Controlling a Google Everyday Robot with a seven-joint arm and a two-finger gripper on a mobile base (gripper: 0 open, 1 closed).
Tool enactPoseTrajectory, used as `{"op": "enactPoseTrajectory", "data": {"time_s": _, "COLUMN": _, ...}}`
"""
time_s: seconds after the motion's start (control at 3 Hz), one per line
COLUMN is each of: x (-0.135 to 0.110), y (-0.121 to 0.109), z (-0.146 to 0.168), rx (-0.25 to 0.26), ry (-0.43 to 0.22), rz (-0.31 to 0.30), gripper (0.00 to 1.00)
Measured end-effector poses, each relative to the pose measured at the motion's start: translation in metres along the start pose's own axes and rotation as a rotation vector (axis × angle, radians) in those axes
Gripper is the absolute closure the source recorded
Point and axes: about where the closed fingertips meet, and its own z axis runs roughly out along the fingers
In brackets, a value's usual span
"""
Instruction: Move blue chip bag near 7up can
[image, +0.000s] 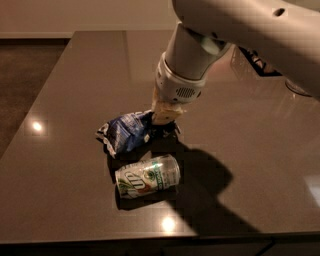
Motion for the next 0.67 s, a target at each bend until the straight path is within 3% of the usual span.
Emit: {"op": "enactPoseTrajectory", "data": {"time_s": 0.67, "x": 0.0051, "y": 0.0037, "z": -0.0013, "rx": 0.004, "ry": 0.002, "rz": 0.009, "gripper": 0.12}}
